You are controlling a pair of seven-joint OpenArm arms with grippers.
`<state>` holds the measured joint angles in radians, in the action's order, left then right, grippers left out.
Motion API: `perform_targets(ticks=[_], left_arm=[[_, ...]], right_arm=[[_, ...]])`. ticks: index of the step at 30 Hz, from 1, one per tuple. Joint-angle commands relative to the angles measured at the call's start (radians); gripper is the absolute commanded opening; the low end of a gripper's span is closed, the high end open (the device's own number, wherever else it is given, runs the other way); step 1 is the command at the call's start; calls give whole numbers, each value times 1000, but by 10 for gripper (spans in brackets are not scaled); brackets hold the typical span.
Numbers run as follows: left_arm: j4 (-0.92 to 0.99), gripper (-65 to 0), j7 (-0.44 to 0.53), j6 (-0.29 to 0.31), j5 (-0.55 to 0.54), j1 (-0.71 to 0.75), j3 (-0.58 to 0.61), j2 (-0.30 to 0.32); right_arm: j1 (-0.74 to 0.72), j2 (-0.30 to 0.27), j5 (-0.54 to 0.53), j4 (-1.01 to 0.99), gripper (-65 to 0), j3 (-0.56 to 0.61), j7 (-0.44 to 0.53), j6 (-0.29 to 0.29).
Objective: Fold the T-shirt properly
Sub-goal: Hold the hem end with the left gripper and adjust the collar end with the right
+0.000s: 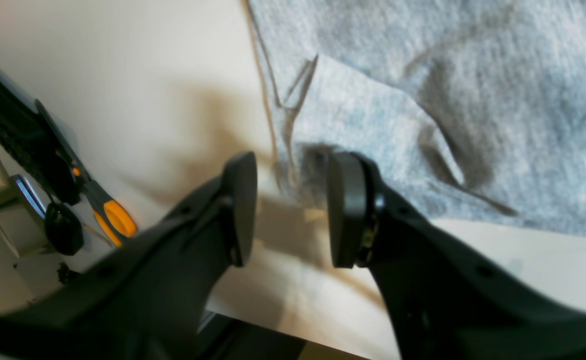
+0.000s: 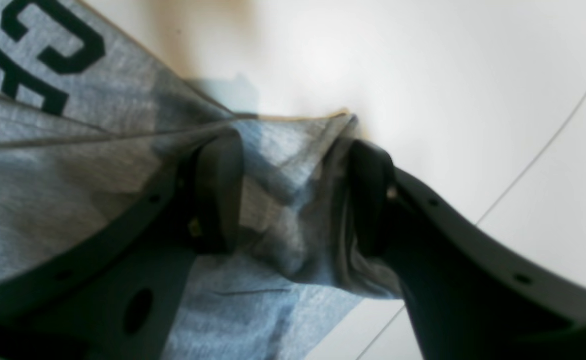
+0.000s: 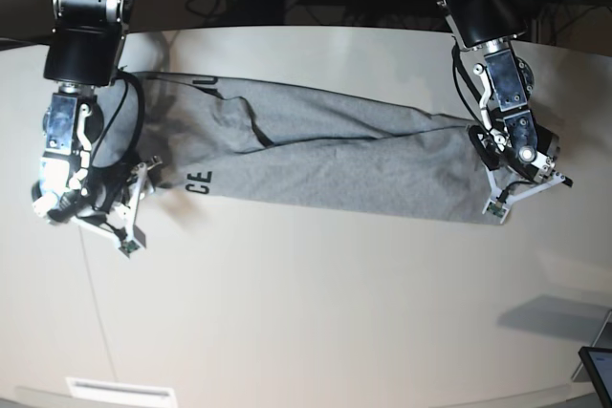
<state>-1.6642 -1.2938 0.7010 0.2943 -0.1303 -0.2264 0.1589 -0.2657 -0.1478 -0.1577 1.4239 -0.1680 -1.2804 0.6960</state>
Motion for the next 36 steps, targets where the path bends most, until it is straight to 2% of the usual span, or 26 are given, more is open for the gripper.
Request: perform_targets(ticks=[1,6,10,14,18,25,31,36], left_arm=[[-14,-413,3,-3,10,-19,-1,17],[-14,-413,3,-3,10,-19,0,17],[-14,-413,3,-3,10,-21,0,17],[-14,-413,3,-3,10,-21,0,17],[-14,-413,3,-3,10,-21,0,18],[-12,-413,4,-3,10,-21,5,18],[-12,-413,4,-3,10,-25,8,18],[-12,-413,4,-3,10,-30,9,15]], right_arm=[[-27,-8,-10,16,-377,-5,9,2],[-28,-8,-10,16,-566,-5,-6,2],[-28,-8,-10,22,-650,-3,-14,2],[-24,-9,-10,39,-650,-3,-15,2],[-13,-9,-10,125,-650,-5,-57,2],[65,-9,-10,194,-650,-6,-57,2],[135,-8,-10,196,-650,-94,-57,2],[199,-11,-10,295,-650,-114,-58,2]])
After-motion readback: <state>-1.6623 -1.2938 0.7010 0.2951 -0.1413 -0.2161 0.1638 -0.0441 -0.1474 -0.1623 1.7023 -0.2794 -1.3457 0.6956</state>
